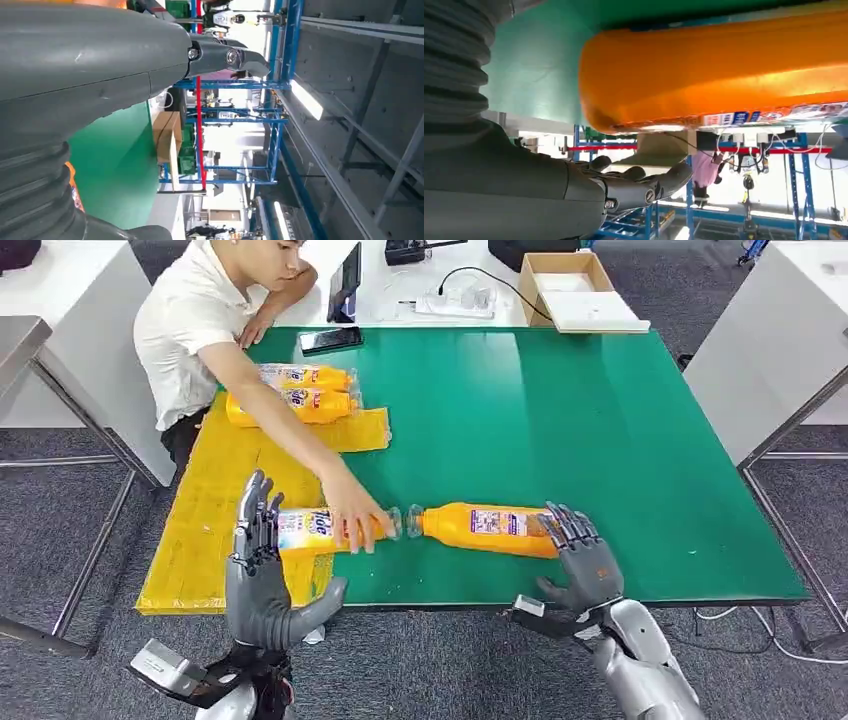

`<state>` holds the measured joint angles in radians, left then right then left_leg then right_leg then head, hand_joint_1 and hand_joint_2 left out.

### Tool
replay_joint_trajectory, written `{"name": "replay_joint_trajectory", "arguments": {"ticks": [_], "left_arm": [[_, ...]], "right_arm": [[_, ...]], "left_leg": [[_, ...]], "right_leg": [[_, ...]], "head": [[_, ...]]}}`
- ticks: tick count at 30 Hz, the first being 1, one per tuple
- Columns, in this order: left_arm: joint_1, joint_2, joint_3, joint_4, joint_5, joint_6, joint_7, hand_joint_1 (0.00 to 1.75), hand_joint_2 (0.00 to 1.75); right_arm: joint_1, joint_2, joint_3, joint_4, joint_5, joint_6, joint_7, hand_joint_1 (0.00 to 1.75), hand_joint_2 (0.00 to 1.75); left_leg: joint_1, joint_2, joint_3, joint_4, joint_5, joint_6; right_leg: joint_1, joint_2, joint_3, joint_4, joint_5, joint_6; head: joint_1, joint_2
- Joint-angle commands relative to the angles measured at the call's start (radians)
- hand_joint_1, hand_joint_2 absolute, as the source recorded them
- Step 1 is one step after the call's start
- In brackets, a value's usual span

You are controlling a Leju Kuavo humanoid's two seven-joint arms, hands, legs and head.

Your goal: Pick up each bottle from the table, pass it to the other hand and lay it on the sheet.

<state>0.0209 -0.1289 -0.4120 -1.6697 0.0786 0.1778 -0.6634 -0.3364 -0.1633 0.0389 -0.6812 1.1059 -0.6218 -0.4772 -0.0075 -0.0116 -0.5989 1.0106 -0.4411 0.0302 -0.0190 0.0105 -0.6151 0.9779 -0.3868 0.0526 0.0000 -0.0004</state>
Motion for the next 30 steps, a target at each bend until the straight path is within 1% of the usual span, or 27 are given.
{"name": "replay_joint_trajectory", "arguments": {"ticks": [1, 2, 8, 10, 12, 13, 16, 18, 22, 24, 26, 27, 29, 30], "left_arm": [[-0.027, 0.027, -0.037, 0.046, 0.01, -0.009, -0.02, 0.0, 1.75], [-0.027, 0.028, -0.037, 0.046, 0.01, -0.009, -0.02, 0.0, 1.75], [-0.03, 0.029, -0.041, 0.047, 0.012, -0.014, -0.019, 0.0, 1.75], [-0.045, 0.025, -0.054, 0.062, 0.016, -0.019, -0.016, 0.0, 1.75], [-0.052, 0.02, -0.063, 0.069, 0.017, -0.021, -0.015, 0.0, 1.75], [-0.056, 0.018, -0.067, 0.072, 0.024, -0.025, -0.015, 0.0, 1.75], [-0.066, 0.013, -0.073, 0.088, 0.035, -0.025, -0.01, 0.0, 1.75], [-0.073, 0.014, -0.077, 0.094, 0.039, -0.027, -0.007, 0.0, 1.75], [-0.09, 0.01, -0.073, 0.102, 0.048, -0.023, 0.0, 0.0, 1.75], [-0.101, 0.012, -0.076, 0.107, 0.055, -0.031, 0.005, 0.0, 1.75], [-0.106, 0.011, -0.075, 0.11, 0.056, -0.032, 0.006, 0.0, 1.75], [-0.11, 0.012, -0.078, 0.112, 0.062, -0.04, 0.006, 0.0, 1.75], [-0.118, 0.012, -0.082, 0.12, 0.069, -0.05, 0.008, 0.0, 1.75], [-0.123, 0.012, -0.085, 0.125, 0.073, -0.057, 0.007, 0.0, 1.75]], "right_arm": [[-0.148, 0.037, 0.064, 0.228, -0.011, 0.013, 0.019, 0.0, 1.75], [-0.146, 0.036, 0.064, 0.228, -0.012, 0.01, 0.018, 0.0, 1.75], [-0.153, 0.036, 0.069, 0.236, -0.013, 0.022, 0.016, 0.0, 1.75], [-0.198, 0.045, 0.096, 0.273, 0.002, 0.059, 0.046, 0.0, 1.75], [-0.225, 0.05, 0.11, 0.285, 0.011, 0.078, 0.054, 0.0, 1.75], [-0.234, 0.051, 0.118, 0.289, 0.009, 0.078, 0.037, 0.0, 1.75], [-0.254, 0.053, 0.137, 0.319, 0.022, 0.101, 0.068, 0.0, 1.75], [-0.267, 0.049, 0.153, 0.34, 0.032, 0.166, 0.106, 0.0, 1.75], [-0.291, 0.044, 0.17, 0.377, 0.03, 0.352, 0.183, 0.0, 1.75], [-0.298, 0.041, 0.166, 0.386, 0.012, 0.425, 0.193, 0.0, 1.75], [-0.299, 0.04, 0.163, 0.387, 0.006, 0.439, 0.198, 0.0, 1.75], [-0.307, 0.037, 0.172, 0.396, 0.005, 0.506, 0.219, 0.0, 1.75], [-0.321, 0.03, 0.189, 0.411, 0.003, 0.593, 0.233, 0.0, 1.75], [-0.324, 0.025, 0.192, 0.412, -0.005, 0.631, 0.214, 0.07, 1.75]], "left_leg": [[0.001, 0.003, 0.004, 0.0, -0.001, -0.002], [0.001, 0.002, 0.003, -0.001, -0.001, -0.002], [0.001, 0.003, 0.005, -0.001, -0.002, -0.002], [0.001, 0.002, 0.005, -0.001, -0.002, -0.002], [0.0, 0.002, 0.002, 0.0, -0.001, -0.001], [0.001, 0.004, 0.004, 0.0, -0.002, -0.002], [0.001, 0.004, 0.004, 0.0, -0.001, -0.002], [0.001, 0.002, 0.003, 0.0, -0.001, -0.002], [0.001, 0.002, 0.004, 0.0, -0.001, -0.001], [0.001, 0.002, 0.005, -0.001, -0.001, -0.002], [0.001, 0.0, 0.005, -0.001, 0.0, -0.001], [0.001, 0.001, 0.006, -0.001, 0.0, -0.002], [0.001, 0.001, 0.008, 0.0, 0.0, -0.001], [0.001, 0.0, 0.01, -0.001, 0.0, -0.002]], "right_leg": [[0.001, 0.002, 0.003, -0.001, 0.0, -0.002], [0.001, 0.001, 0.002, -0.001, 0.0, -0.002], [0.002, 0.001, 0.005, -0.001, -0.001, -0.003], [0.001, 0.0, 0.004, -0.001, -0.001, -0.003], [0.0, 0.002, 0.001, 0.0, 0.0, -0.001], [0.001, 0.002, 0.003, 0.0, -0.001, -0.003], [0.001, 0.002, 0.003, 0.0, 0.0, -0.002], [0.001, 0.0, 0.002, 0.0, 0.0, -0.002], [0.001, 0.0, 0.003, 0.0, -0.001, -0.002], [0.002, -0.001, 0.005, -0.001, -0.001, -0.002], [0.001, -0.001, 0.004, -0.001, -0.001, -0.002], [0.002, -0.001, 0.005, -0.001, -0.001, -0.002], [0.001, -0.002, 0.007, -0.002, 0.0, -0.002], [0.002, -0.003, 0.009, -0.003, 0.0, -0.003]], "head": [[0.0, 0.0], [0.0, 0.0], [0.0, 0.0], [0.0, 0.0], [0.0, 0.0], [0.0, 0.0], [0.0, 0.0], [0.0, 0.0], [0.0, 0.0], [0.0, 0.0], [0.0, 0.0], [0.0, 0.0], [0.0, 0.0], [0.0, 0.0]]}}
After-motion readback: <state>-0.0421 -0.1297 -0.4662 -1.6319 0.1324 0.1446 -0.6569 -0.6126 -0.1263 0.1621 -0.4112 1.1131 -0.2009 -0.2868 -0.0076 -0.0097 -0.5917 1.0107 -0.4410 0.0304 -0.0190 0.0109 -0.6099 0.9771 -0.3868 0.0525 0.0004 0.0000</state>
